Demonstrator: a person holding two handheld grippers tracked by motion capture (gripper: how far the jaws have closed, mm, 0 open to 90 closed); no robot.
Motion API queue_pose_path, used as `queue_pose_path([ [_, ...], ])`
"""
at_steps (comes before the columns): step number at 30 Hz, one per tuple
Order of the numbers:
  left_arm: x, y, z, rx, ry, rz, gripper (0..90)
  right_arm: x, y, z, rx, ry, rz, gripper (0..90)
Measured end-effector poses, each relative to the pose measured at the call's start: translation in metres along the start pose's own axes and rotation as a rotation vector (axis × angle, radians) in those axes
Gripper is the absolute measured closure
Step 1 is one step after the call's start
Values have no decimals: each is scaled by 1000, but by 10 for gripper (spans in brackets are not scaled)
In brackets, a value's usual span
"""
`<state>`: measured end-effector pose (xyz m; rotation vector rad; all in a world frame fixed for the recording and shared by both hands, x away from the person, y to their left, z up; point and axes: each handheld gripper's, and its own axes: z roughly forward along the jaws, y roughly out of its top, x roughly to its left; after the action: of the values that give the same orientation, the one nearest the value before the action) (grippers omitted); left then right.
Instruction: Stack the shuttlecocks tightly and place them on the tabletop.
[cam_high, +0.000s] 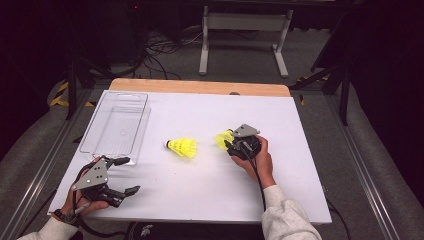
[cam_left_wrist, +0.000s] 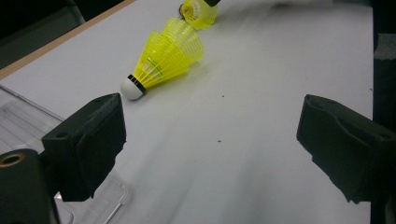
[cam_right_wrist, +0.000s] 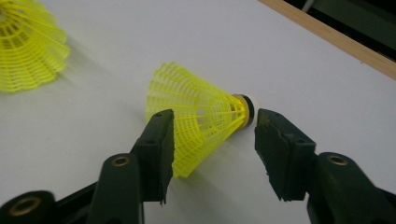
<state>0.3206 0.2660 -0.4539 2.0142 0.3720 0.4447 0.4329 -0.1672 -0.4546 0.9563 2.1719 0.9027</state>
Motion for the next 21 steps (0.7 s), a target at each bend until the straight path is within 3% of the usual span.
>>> queue_pose_path([
  [4,0,0,0,1,-1,-5,91,-1,0,4,4,-5,12,563],
  [13,0,0,0,5,0,-7,91,-5,-2,11,31,-62,25,868],
  [21,0,0,-1,-2,1,-8,91,-11,-2,0,-1,-62,23,897],
])
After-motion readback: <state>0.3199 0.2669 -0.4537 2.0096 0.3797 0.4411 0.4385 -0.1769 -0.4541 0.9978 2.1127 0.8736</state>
